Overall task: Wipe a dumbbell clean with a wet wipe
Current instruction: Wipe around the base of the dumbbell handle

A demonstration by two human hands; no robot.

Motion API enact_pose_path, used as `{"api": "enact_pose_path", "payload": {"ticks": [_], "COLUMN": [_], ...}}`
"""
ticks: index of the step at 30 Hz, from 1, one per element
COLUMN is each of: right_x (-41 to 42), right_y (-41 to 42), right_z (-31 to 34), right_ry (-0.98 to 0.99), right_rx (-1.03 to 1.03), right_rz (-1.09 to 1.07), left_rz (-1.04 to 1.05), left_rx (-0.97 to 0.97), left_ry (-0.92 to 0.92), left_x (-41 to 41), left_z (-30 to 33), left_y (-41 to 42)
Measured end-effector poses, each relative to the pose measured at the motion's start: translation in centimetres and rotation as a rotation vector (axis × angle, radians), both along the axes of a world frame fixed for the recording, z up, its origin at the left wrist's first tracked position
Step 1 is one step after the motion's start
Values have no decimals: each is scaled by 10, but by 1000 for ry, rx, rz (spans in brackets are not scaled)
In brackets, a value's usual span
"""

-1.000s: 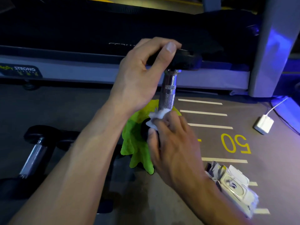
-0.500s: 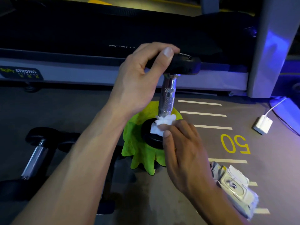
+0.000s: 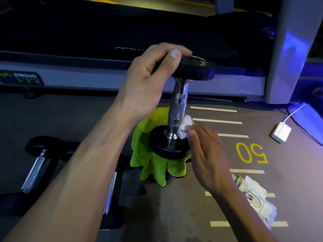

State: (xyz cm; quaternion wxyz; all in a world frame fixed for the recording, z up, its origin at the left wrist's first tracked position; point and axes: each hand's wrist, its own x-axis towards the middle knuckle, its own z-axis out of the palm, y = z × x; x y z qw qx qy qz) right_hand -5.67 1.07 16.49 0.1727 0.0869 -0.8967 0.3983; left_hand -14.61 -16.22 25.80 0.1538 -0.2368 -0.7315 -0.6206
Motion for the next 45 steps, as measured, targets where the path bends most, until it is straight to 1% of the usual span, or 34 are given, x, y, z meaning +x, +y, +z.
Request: {"api": "enact_pose_path", "payload": {"ticks": [3, 5, 6, 7, 10, 13, 15, 18, 20, 21, 23, 25, 27, 29, 31, 33, 37, 39, 42, 45], "right_x": [-7, -3, 0, 3, 7, -2, -12, -21, -15, -10, 0, 4, -2, -6, -9, -11, -9, -6, -6, -15], "right_y": [8, 12, 14, 15, 9, 1, -2, 5, 5, 1, -15, -27, -23, -8, 7, 14, 6, -2, -15, -19], "right_z": [1, 8, 11, 12, 17, 27, 33, 31, 29, 29, 28, 24, 20, 14, 9, 11, 24, 25, 22, 27], "right_ry": [-46, -15, 7, 24, 62, 37, -23, -92, -96, -82, -22, 24, 21, -3, -91, -215, -302, -285, -227, -231], "right_rx": [-92, -162, -164, -133, 59, 139, 140, 27, -17, -13, 57, 112, 55, 41, 36, -64, -190, -197, -222, -283], "right_rz": [-33, -121, -149, -145, -38, 4, -7, -44, -43, -16, 52, 48, -3, -73, -116, -87, 64, 57, -67, -134], "left_rz": [-1, 5, 13, 24, 44, 35, 31, 39, 34, 27, 16, 15, 24, 28, 5, -24, -4, 7, 13, -2], "left_rx": [24, 35, 39, 42, 51, 54, 47, 52, 64, 60, 45, 39, 35, 43, 89, 127, 118, 121, 134, 146], "left_ry": [-35, -57, -63, -69, -70, -63, -59, -56, -47, -42, -37, -38, -44, -54, -76, -97, -91, -93, -96, -105], "left_x": [-2, 0, 0, 1, -1, -2, -2, -3, -1, -1, 2, 3, 5, 7, 6, 5, 2, 1, 0, -2], "left_z": [1, 2, 3, 3, 2, 1, 0, 0, 0, 1, 1, 1, 1, 2, 3, 2, 0, -2, -3, -3], "left_y": [0, 0, 0, 0, 0, -2, -2, -4, -4, -2, 2, 5, 7, 6, -1, -8, -12, -10, -6, -4]}}
